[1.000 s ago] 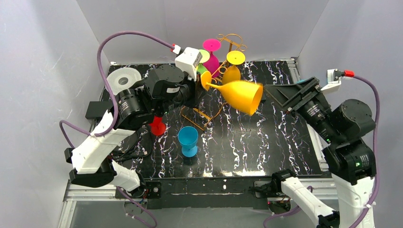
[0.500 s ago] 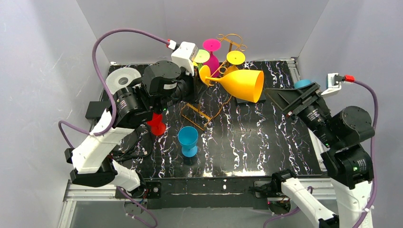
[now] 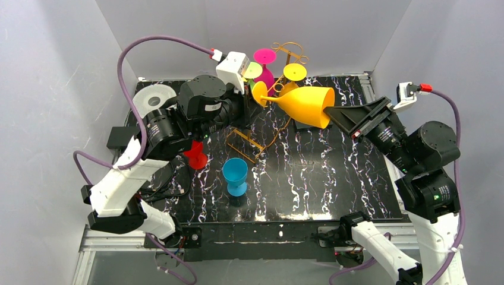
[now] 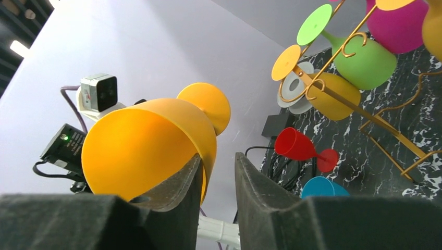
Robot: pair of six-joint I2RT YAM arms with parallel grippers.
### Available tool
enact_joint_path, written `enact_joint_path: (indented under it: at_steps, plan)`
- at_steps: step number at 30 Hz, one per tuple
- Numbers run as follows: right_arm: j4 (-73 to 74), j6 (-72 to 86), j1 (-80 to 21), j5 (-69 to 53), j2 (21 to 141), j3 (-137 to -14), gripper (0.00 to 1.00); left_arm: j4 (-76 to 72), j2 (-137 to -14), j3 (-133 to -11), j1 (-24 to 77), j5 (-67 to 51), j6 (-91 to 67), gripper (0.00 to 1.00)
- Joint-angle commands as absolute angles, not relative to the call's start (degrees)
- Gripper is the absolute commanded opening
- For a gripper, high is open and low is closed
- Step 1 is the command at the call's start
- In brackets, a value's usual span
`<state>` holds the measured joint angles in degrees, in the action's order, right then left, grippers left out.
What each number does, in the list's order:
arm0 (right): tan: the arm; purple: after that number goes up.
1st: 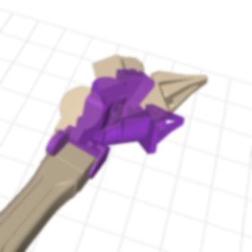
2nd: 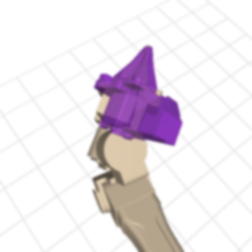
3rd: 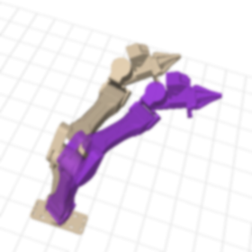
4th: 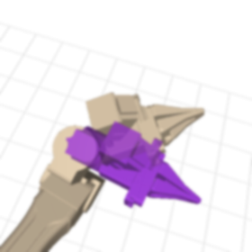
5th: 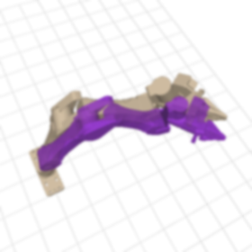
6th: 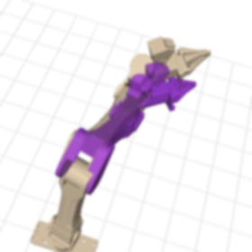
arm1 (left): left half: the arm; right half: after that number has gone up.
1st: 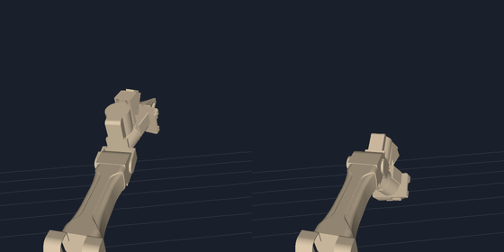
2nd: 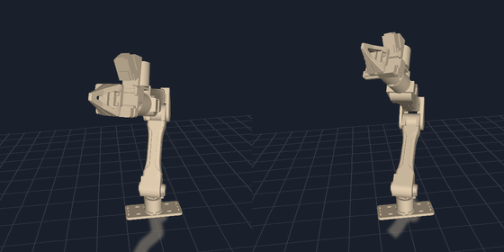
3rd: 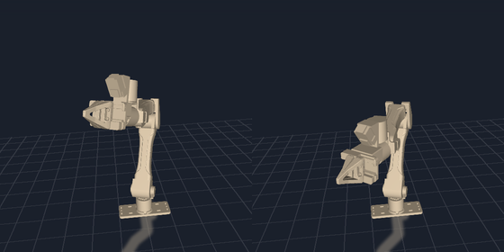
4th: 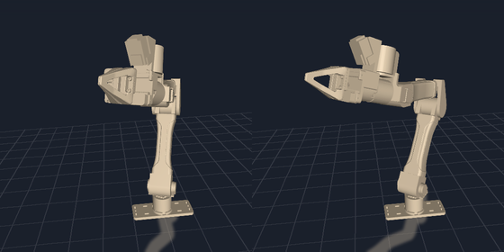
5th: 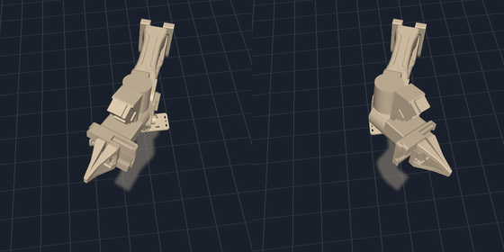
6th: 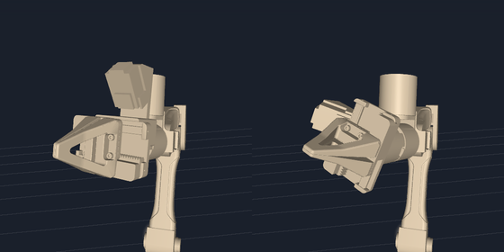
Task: Take the wine glass off the wine glass rack
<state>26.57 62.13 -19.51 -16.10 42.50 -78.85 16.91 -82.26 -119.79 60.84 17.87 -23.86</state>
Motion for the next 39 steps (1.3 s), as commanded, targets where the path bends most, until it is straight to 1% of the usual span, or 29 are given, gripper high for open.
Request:
enact_joint_path:
  at_steps: [1, 10, 11, 13, 14, 18, 21, 22, 23, 24, 30, 34, 39]
  plan:
    - [21.8, 63.5, -19.6, -18.1, 42.7, -77.9, 0.34, 12.9, -82.2, -120.0, 60.5, 17.3, -24.8, 0.00]
    - [21.9, 64.3, -19.6, -18.8, 42.7, -76.9, 0.19, 12.8, -83.2, -120.5, 60.5, 16.5, -24.7, 0.00]
    - [22.3, 64.4, -19.6, -18.7, 42.8, -77.0, 0.16, 12.9, -83.1, -120.4, 60.5, 16.4, -24.7, 0.00]
    - [23.2, 64.5, -19.6, -18.7, 43.0, -77.2, 0.03, 12.8, -83.1, -120.3, 60.5, 16.4, -24.7, 0.00]
    - [23.5, 64.4, -19.6, -18.7, 43.1, -77.3, 0.01, 12.8, -83.1, -120.2, 60.5, 16.4, -24.6, 0.00]
    - [24.7, 63.8, -19.6, -18.6, 43.1, -77.8, 0.01, 12.9, -83.1, -120.2, 60.5, 16.6, -24.3, 0.00]
    - [25.6, 63.0, -19.6, -17.9, 43.0, -78.1, 0.01, 12.9, -83.1, -120.3, 60.5, 16.5, -23.9, 0.09]
    - [25.8, 62.7, -19.6, -17.6, 43.0, -78.2, 0.01, 13.0, -83.0, -120.2, 60.5, 16.5, -23.8, 0.13]
    - [26.3, 62.5, -19.6, -17.5, 42.9, -78.4, 0.01, 13.0, -82.9, -120.1, 60.5, 16.4, -23.7, 0.19]
    - [26.8, 62.3, -19.6, -17.2, 43.0, -78.7, 0.01, 13.0, -82.7, -120.0, 60.5, 16.5, -23.6, 0.23]
    - [32.4, 59.8, -19.6, -15.6, 44.4, -82.2, 0.01, 11.5, -81.1, -117.7, 60.5, 17.1, -23.1, 0.36]
    - [36.8, 57.5, -19.5, -13.3, 44.7, -84.5, 0.01, 12.3, -81.5, -118.4, 60.5, 17.0, -22.2, 0.48]
    - [40.6, 55.0, -19.6, -11.5, 44.8, -86.2, 0.01, 13.1, -81.7, -119.4, 60.5, 16.7, -20.8, 0.60]
